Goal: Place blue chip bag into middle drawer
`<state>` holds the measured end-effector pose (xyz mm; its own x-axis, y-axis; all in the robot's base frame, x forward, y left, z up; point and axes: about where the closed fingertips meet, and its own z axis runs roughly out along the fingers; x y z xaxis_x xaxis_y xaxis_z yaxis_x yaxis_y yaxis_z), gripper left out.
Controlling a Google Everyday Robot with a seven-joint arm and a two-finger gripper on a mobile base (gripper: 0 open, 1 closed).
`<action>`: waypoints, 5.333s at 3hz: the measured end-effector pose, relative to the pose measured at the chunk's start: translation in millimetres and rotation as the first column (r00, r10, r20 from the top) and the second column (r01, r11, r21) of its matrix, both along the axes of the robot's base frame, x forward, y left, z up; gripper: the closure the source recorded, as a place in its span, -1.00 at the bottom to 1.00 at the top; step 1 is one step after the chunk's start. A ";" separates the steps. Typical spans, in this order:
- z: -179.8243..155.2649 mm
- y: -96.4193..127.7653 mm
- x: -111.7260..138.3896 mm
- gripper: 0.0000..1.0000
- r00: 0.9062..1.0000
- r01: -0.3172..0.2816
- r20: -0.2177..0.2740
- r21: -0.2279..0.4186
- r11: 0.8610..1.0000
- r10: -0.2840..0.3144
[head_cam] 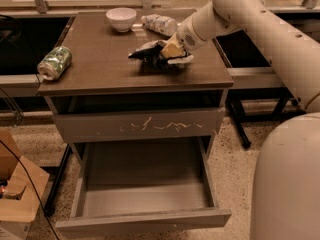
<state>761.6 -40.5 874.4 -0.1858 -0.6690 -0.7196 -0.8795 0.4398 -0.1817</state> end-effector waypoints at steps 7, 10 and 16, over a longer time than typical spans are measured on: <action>-116.1 -19.9 -215.3 1.00 0.854 -0.451 -0.204 0.168 0.877 0.479; -153.6 -8.1 -213.4 1.00 0.846 -0.429 -0.272 0.166 0.888 0.459; -375.1 -22.5 -237.2 0.82 0.875 -0.054 -0.450 0.275 0.960 0.179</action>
Offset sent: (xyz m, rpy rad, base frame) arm -0.1377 0.0191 0.0570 0.0562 -0.2033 0.5474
